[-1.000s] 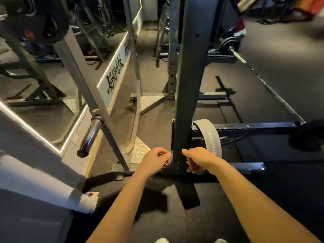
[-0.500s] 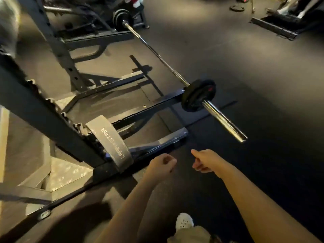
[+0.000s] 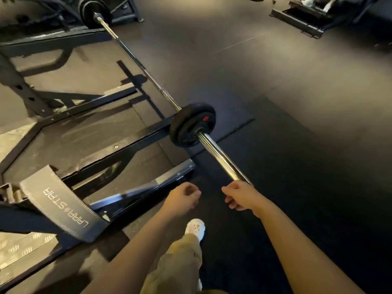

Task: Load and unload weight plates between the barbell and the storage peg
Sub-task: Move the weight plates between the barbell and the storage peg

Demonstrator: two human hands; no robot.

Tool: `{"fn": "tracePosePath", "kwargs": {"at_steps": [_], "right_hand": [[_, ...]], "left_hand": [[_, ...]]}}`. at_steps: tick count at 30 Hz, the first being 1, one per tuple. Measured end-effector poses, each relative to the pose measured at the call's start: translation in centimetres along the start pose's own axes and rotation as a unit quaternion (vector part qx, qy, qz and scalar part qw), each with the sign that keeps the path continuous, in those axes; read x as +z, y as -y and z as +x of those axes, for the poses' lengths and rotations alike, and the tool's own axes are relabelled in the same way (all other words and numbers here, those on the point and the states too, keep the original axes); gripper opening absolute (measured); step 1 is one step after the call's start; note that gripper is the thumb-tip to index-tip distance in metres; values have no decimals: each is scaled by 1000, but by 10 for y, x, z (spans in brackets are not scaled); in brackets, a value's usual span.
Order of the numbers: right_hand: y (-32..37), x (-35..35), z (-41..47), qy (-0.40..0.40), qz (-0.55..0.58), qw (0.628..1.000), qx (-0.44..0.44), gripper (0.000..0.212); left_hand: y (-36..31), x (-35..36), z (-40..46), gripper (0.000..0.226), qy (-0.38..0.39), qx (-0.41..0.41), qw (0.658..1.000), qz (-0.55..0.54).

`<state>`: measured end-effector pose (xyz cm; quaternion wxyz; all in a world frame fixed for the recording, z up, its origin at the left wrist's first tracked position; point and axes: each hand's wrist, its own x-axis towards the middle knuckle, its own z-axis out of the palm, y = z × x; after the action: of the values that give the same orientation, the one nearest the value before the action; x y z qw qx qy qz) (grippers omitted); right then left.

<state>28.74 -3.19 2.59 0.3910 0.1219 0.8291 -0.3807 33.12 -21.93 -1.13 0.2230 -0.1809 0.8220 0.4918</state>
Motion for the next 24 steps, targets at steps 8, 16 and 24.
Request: {"fn": "tracePosePath", "kwargs": {"at_steps": [8, 16, 24], "right_hand": [[52, -100, 102, -48, -129, 990, 10, 37], [117, -140, 184, -16, -289, 957, -37, 60], [169, -118, 245, 22, -337, 916, -216, 67]], "left_hand": [[-49, -18, 145, 49, -90, -37, 995, -38], [-78, -39, 236, 66, -188, -59, 980, 8], [-71, -26, 238, 69, -218, -48, 975, 14]]}}
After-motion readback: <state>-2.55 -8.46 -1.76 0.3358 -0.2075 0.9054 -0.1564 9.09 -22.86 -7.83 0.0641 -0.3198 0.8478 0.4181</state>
